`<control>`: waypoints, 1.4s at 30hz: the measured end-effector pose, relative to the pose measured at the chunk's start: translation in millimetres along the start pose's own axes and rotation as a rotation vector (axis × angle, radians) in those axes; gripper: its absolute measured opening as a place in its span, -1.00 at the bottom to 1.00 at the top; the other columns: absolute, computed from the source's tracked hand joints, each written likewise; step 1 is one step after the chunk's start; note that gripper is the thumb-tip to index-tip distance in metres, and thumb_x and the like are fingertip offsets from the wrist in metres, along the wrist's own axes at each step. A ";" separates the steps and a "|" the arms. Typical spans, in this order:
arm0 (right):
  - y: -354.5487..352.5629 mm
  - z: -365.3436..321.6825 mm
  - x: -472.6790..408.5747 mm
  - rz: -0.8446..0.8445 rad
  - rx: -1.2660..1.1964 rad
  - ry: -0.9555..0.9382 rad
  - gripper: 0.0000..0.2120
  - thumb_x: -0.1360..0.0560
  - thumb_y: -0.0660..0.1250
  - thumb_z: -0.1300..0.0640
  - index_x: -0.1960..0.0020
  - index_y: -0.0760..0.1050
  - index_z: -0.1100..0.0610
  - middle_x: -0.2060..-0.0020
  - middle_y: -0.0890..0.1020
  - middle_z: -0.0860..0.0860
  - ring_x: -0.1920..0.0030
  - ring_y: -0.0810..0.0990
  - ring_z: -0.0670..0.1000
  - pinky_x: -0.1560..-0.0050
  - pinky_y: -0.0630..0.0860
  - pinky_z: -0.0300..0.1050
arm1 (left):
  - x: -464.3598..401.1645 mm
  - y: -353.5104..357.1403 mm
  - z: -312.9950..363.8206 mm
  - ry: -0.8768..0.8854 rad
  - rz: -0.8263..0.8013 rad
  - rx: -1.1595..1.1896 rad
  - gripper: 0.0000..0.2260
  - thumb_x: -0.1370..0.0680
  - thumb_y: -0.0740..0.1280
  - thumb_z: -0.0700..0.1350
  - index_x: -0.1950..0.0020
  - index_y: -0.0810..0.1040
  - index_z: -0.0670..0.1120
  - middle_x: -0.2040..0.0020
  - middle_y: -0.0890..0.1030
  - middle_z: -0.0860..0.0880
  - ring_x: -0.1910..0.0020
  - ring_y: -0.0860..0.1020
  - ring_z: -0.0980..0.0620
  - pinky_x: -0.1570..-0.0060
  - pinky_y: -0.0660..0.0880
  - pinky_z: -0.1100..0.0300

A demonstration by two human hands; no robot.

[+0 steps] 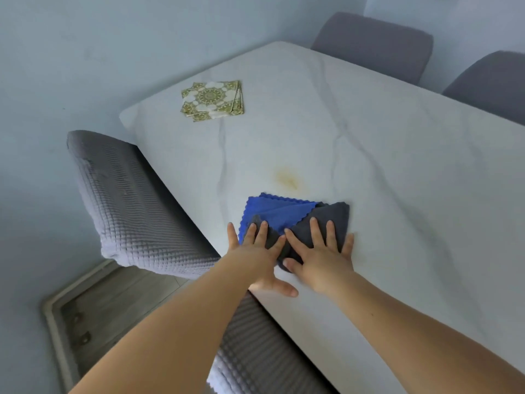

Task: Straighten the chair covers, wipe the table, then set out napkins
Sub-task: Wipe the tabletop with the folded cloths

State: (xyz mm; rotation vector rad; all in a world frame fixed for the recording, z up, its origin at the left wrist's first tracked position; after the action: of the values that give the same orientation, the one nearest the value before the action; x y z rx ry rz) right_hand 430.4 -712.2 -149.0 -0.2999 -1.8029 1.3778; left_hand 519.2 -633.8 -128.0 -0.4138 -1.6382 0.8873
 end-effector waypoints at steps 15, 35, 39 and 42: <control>-40.7 -8.0 -74.9 -0.024 -0.148 0.317 -0.41 -0.52 -0.12 -0.36 -0.38 -0.42 -0.37 -0.49 -0.38 0.00 -0.46 -0.43 0.19 -0.32 -0.31 0.43 | -83.1 -73.6 -51.2 0.281 0.122 -0.115 0.02 -0.26 0.17 0.54 -0.49 -0.30 0.16 -0.52 -0.34 -0.11 -0.45 -0.41 -0.15 -0.18 -0.50 -0.34; -118.6 26.6 -221.3 0.070 -0.258 0.444 -0.43 -0.52 -0.08 -0.35 -0.41 -0.33 -0.38 -0.51 -0.33 -0.01 -0.47 -0.40 0.18 -0.30 -0.34 0.45 | -215.5 -194.1 -85.7 0.340 0.112 -0.172 0.05 -0.21 0.15 0.57 -0.48 -0.33 0.18 -0.53 -0.33 -0.10 -0.47 -0.37 -0.14 -0.24 -0.44 -0.35; -111.7 16.1 -209.5 0.089 -0.304 0.515 -0.43 -0.53 -0.08 -0.33 -0.41 -0.33 -0.38 -0.51 -0.32 -0.02 -0.47 -0.39 0.17 -0.31 -0.34 0.44 | -203.7 -188.6 -85.9 0.406 0.122 -0.207 0.07 -0.22 0.16 0.57 -0.49 -0.32 0.13 -0.53 -0.29 -0.13 -0.48 -0.36 -0.15 -0.26 -0.41 -0.35; -96.5 -5.9 -184.3 0.117 -0.333 0.555 -0.44 -0.53 -0.10 -0.33 -0.41 -0.33 -0.38 -0.51 -0.32 -0.02 -0.47 -0.40 0.16 -0.32 -0.34 0.41 | -187.3 -170.3 -94.1 0.489 0.112 -0.257 0.09 -0.21 0.16 0.57 -0.49 -0.32 0.11 -0.52 -0.32 -0.14 -0.47 -0.36 -0.17 -0.26 -0.43 -0.34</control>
State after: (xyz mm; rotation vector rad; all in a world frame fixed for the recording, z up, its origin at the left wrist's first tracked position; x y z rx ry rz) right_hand 577.9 -859.1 -148.5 -0.8834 -1.5453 0.9353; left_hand 690.9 -842.3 -125.1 -0.8386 -1.2828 0.5943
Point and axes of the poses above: each hand's wrist, its own x-axis away from the middle knuckle, its own y-axis out of the palm, z = x × y, the point moved 8 cm from there along -x, towards the middle knuckle
